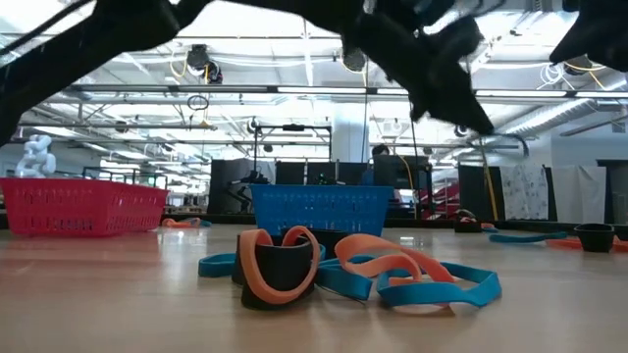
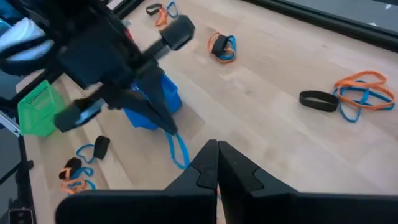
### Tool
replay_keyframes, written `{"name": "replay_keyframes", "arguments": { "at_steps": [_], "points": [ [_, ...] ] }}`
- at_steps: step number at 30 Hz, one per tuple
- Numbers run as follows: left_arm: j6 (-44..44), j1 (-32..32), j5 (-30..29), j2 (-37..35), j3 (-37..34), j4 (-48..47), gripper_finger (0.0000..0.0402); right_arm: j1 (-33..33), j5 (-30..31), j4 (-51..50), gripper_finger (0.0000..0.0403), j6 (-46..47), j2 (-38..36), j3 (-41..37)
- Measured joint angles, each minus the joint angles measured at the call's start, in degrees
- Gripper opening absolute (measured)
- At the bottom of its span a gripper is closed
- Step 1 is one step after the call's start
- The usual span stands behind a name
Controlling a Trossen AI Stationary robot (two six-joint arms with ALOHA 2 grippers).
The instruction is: Sort rubber bands into baskets
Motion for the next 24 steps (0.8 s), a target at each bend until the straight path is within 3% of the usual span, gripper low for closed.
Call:
{"name": "replay_keyframes", "arguments": {
  "at_steps": [8, 15, 24],
  "points": [
    [-0.1, -0.1, -0.1, -5.9, 0.0, -4.5, 0.0, -0.1, -0.8, 9.0, 0.0, 0.0, 1.2, -8.5],
    [-1.0, -0.1, -0.3, -10.4, -0.1, -6.5, 0.0, -0.1, -1.2, 23.7, 0.0, -2.8, 1.5, -17.2],
    [-1.1, 0.3, -2.8, -16.8, 0.0, -18.8, 0.0, -0.5, -0.9, 38.1, 0.0, -4.8, 2.7, -23.5]
  ]
}}
